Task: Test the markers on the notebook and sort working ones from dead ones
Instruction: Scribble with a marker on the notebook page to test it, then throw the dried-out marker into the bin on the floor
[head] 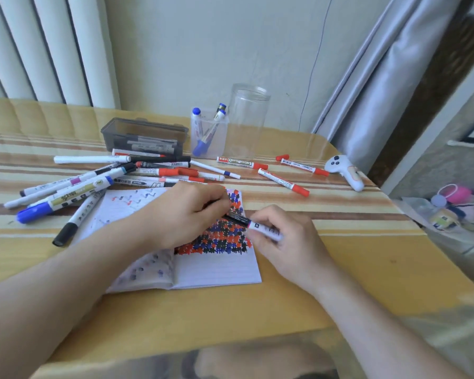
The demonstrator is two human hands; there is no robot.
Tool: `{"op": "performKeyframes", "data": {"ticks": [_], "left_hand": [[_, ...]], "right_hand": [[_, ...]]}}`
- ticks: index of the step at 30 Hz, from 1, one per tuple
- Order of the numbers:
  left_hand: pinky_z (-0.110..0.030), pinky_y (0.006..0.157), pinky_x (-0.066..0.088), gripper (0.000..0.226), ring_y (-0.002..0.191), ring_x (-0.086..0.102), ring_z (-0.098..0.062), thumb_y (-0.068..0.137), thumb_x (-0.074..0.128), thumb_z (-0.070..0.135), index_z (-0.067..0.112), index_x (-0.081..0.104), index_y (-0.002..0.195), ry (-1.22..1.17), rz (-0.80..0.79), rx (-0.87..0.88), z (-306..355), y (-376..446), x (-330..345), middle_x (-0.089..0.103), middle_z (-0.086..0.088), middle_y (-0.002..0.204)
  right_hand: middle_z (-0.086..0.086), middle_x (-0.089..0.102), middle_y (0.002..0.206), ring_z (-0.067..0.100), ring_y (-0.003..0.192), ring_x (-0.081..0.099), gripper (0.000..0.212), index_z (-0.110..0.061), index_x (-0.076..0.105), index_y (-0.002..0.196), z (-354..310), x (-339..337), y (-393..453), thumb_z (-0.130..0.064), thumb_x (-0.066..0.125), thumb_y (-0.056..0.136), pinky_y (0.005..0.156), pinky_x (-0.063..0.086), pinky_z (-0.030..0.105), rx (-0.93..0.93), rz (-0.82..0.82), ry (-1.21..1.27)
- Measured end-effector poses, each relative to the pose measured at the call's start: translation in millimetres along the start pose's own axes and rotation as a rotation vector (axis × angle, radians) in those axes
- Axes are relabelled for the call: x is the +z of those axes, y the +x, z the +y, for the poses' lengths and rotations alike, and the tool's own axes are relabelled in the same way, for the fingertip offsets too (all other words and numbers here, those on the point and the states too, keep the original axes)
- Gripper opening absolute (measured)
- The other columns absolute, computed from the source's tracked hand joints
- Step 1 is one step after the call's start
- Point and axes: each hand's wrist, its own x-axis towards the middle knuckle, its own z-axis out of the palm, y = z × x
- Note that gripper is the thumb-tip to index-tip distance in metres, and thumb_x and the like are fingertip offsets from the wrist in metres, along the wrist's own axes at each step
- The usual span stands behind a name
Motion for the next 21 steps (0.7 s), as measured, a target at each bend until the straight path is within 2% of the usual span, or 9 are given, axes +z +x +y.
{"op": "performKeyframes", "data": {"ticks": [2,5,7,9,11,14,16,18,21], "left_hand": [[-0.025,0.056,0.033,0.033,0.06,0.044,-0.012,0.105,0.05,0.027,0.017,0.05,0.074,-0.008,0.013,-0.006,22,-2,5,0.051,0.007,0.064],[-0.034,0.056,0.036,0.033,0.059,0.043,-0.017,0.099,0.048,0.027,0.019,0.045,0.068,-0.014,0.092,-0.013,55,-7,9,0.048,0.0,0.059],[-0.037,0.056,0.035,0.029,0.059,0.04,-0.018,0.093,0.046,0.028,0.017,0.042,0.066,-0.016,0.105,0.006,82,-10,7,0.044,-0.001,0.059],[-0.03,0.052,0.032,0.031,0.057,0.036,-0.012,0.097,0.048,0.023,0.015,0.043,0.067,-0.041,0.083,0.021,111,-11,10,0.042,0.004,0.059],[-0.022,0.053,0.032,0.032,0.058,0.041,-0.01,0.101,0.053,0.018,0.017,0.047,0.07,-0.063,0.012,0.061,143,-15,24,0.046,0.008,0.061],[-0.026,0.057,0.038,0.022,0.063,0.049,-0.01,0.103,0.055,0.028,0.023,0.054,0.082,-0.119,-0.176,0.159,185,-24,77,0.054,0.007,0.066],[-0.027,0.06,0.039,0.015,0.062,0.049,-0.009,0.103,0.055,0.033,0.026,0.057,0.09,-0.221,-0.338,0.144,206,-32,130,0.055,0.007,0.066],[-0.026,0.063,0.042,0.003,0.064,0.051,-0.005,0.102,0.056,0.036,0.036,0.057,0.1,-0.272,-0.485,0.098,215,-41,197,0.058,0.009,0.071],[-0.025,0.073,0.045,0.027,0.075,0.055,-0.003,0.101,0.057,0.036,0.045,0.047,0.124,-0.226,-0.634,0.025,206,-66,299,0.061,0.013,0.084]], "right_hand": [[-0.01,0.059,0.074,0.014,0.063,0.048,0.018,-0.014,0.066,0.095,-11,-1,-3,-0.029,0.074,0.091,0.056,0.043,0.033,-0.104,0.094,-0.06],[-0.022,0.04,0.068,0.004,0.06,0.037,0.023,-0.009,0.062,0.083,-29,-10,-11,-0.025,0.078,0.088,0.055,0.031,0.016,-0.157,0.252,0.017],[-0.026,0.036,0.065,-0.002,0.058,0.037,0.025,-0.016,0.056,0.083,-36,-23,-21,-0.022,0.08,0.086,0.056,0.026,0.011,-0.12,0.293,0.097],[-0.019,0.043,0.063,0.003,0.057,0.039,0.029,-0.023,0.052,0.085,-38,-42,-37,-0.023,0.081,0.086,0.053,0.03,0.018,-0.066,0.306,0.174],[-0.009,0.053,0.062,0.011,0.056,0.043,0.03,-0.021,0.055,0.084,-36,-70,-64,-0.028,0.084,0.085,0.051,0.035,0.026,0.01,0.302,0.213],[-0.012,0.059,0.066,0.013,0.058,0.054,0.028,-0.018,0.063,0.079,-23,-120,-133,-0.032,0.086,0.082,0.052,0.042,0.027,0.153,0.251,0.176],[-0.01,0.061,0.066,0.009,0.06,0.055,0.026,-0.024,0.064,0.076,-13,-140,-200,-0.035,0.087,0.08,0.052,0.043,0.028,0.368,0.245,0.193],[-0.006,0.063,0.064,0.005,0.059,0.053,0.024,-0.025,0.064,0.073,1,-133,-275,-0.031,0.087,0.08,0.055,0.039,0.026,0.679,0.267,0.308],[-0.002,0.06,0.061,0.009,0.057,0.052,0.022,-0.011,0.067,0.084,38,-78,-402,-0.028,0.079,0.088,0.057,0.038,0.028,1.246,0.406,0.522]]}}
